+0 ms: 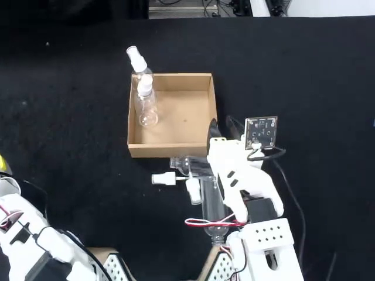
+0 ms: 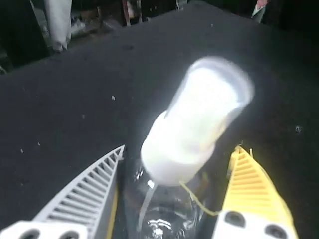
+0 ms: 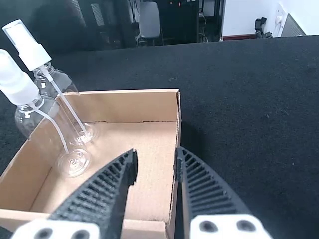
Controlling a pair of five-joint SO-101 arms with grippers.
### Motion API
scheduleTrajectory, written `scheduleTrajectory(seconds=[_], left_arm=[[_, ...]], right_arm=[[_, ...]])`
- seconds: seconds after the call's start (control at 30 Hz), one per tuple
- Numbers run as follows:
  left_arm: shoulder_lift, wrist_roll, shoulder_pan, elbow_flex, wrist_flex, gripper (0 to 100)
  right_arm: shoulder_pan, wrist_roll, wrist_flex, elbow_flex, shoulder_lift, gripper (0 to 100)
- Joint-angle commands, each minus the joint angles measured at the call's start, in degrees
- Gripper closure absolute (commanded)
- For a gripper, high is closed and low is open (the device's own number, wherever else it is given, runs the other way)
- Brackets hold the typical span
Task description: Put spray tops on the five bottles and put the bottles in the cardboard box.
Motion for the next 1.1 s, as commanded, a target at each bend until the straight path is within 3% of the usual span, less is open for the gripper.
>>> scheduleTrajectory(seconds=[0.0, 0.43, 0.67, 0.9, 1.07], left_arm=[[0.1, -1.8, 0.4, -0.6, -4.2, 70], [0.4, -1.7, 0.4, -2.2, -2.6, 70], [8.0, -1.4, 0.2, -5.1, -3.1, 70], [9.5, -1.8, 0.2, -2.7, -12.5, 70], [9.5, -1.8, 0.1, -2.7, -12.8, 70]], right_arm=[[0.6, 0.4, -1.8, -0.2, -1.4, 89.6], [0.6, 0.4, -1.8, -0.1, -1.4, 89.6], [0.6, 0.4, -1.8, -0.1, -1.4, 89.6], [0.6, 0.4, -1.8, -0.1, -1.4, 89.6], [0.6, 0.4, -1.8, -0.1, -1.4, 89.6]])
